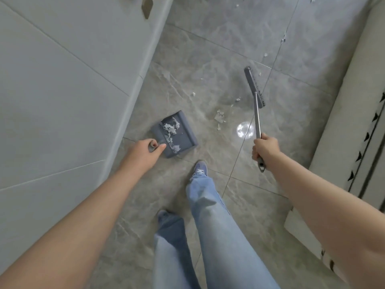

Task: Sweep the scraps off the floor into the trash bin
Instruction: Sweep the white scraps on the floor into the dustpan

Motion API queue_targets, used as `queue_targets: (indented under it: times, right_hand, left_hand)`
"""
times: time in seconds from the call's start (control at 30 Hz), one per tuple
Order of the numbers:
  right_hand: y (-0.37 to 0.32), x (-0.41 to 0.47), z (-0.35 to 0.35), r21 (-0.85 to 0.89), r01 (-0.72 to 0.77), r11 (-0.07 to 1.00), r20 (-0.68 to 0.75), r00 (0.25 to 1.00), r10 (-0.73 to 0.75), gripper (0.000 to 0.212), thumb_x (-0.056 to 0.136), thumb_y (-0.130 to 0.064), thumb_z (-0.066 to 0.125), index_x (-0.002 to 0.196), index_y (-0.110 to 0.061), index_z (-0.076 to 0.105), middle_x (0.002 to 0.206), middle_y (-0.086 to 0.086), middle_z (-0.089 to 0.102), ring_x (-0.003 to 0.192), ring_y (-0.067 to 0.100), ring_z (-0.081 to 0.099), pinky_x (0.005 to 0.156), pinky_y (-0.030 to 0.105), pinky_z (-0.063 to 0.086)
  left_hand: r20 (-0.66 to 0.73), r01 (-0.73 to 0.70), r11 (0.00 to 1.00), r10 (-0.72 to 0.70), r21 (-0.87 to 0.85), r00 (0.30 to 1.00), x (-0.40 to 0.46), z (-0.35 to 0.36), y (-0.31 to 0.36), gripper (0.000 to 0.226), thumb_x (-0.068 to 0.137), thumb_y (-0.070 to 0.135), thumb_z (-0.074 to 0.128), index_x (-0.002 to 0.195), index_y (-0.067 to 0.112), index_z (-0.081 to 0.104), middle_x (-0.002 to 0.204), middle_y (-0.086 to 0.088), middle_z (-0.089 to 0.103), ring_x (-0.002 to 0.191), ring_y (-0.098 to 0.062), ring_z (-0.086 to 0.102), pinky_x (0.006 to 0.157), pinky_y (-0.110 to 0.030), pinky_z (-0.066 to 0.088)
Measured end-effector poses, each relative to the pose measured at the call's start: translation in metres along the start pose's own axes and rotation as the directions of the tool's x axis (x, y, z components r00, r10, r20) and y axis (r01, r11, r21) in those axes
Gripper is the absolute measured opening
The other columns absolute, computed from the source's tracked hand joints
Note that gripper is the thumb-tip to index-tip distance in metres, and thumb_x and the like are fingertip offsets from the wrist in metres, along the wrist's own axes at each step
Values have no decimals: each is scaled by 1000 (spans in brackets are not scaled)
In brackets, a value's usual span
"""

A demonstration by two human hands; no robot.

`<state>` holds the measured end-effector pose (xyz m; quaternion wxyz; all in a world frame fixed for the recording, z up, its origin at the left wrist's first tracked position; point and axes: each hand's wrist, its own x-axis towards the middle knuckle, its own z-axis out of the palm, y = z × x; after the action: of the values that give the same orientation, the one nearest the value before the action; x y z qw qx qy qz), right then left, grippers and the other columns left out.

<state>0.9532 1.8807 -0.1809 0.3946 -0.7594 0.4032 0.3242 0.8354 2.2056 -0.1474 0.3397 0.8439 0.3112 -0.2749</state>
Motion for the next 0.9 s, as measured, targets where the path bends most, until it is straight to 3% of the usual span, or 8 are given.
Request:
queue_targets:
  times: [0.07, 0.17, 0.33, 0.37, 0.43, 0.6, 0.7, 0.9]
  right_hand:
    - [-16, 25, -7, 23, -71, 997, 5, 997, 71, 22, 92, 1, 33, 81, -14, 44, 55, 4, 36, 40, 14, 31, 40, 20, 22]
    - [-11, 36, 7, 35, -187, 982, 26, 982, 187, 21, 90, 1, 32, 91, -13, 47, 60, 6, 38, 42, 15, 33, 47, 23, 25]
    - [54, -41, 42, -15, -82, 997, 168, 982, 83, 40, 89, -3, 37, 116, -25, 57, 58, 6, 42, 42, 20, 42, 43, 27, 36]
    - [64, -56, 44, 14, -76, 997, 197, 978, 72, 39, 91, -4, 39, 110, -32, 58, 57, 3, 41, 42, 18, 40, 44, 28, 36]
    - [72, -81, 37, 100, -118, 988, 257, 962, 89, 28, 94, -3, 39, 95, -25, 57, 56, 2, 35, 40, 14, 32, 40, 24, 32]
    - [70, -92, 22, 261, -164, 951, 225, 969, 105, 47, 98, -4, 37, 94, -48, 53, 58, 2, 28, 43, 13, 28, 38, 21, 28]
    - [65, -69, 21, 219, -153, 964, 145, 982, 123, 30, 96, -6, 38, 91, -28, 57, 56, 2, 33, 42, 14, 31, 40, 24, 30]
    - [59, -77, 58, 67, -172, 983, 182, 971, 157, 21, 93, -4, 35, 85, -19, 47, 56, 6, 42, 38, 20, 42, 36, 21, 33]
  left_hand:
    - [5, -27, 998, 27, 50, 1000, 18, 9, 32, 34, 92, 46, 60, 88, 12, 64, 86, -8, 64, 85, -29, 55, 73, -33, 41]
    - [6, -44, 994, 44, 97, 999, 39, 21, 69, 32, 90, 48, 61, 81, 17, 61, 82, -5, 62, 83, -30, 56, 72, -33, 43]
    - [-29, -32, 991, 36, 128, 999, 40, 23, 89, 29, 91, 41, 61, 83, 13, 64, 88, -16, 69, 91, -39, 61, 76, -38, 47]
    - [-35, -33, 991, 38, 132, 999, 39, 20, 85, 29, 92, 40, 62, 85, 12, 65, 89, -18, 69, 92, -41, 61, 76, -38, 47]
    - [-33, -41, 990, 46, 134, 998, 38, 17, 85, 29, 92, 39, 62, 85, 11, 66, 88, -20, 69, 92, -42, 61, 75, -38, 46]
    - [-10, -40, 992, 42, 119, 999, 42, 20, 93, 33, 93, 42, 60, 76, 14, 59, 75, -11, 62, 83, -37, 59, 71, -36, 45]
    - [-6, -45, 991, 46, 123, 999, 42, 21, 93, 34, 93, 42, 59, 76, 13, 59, 76, -10, 62, 81, -35, 58, 71, -36, 44]
    - [-16, -53, 992, 55, 112, 998, 41, 19, 93, 34, 94, 39, 59, 83, 7, 62, 83, -12, 65, 82, -33, 55, 71, -34, 41]
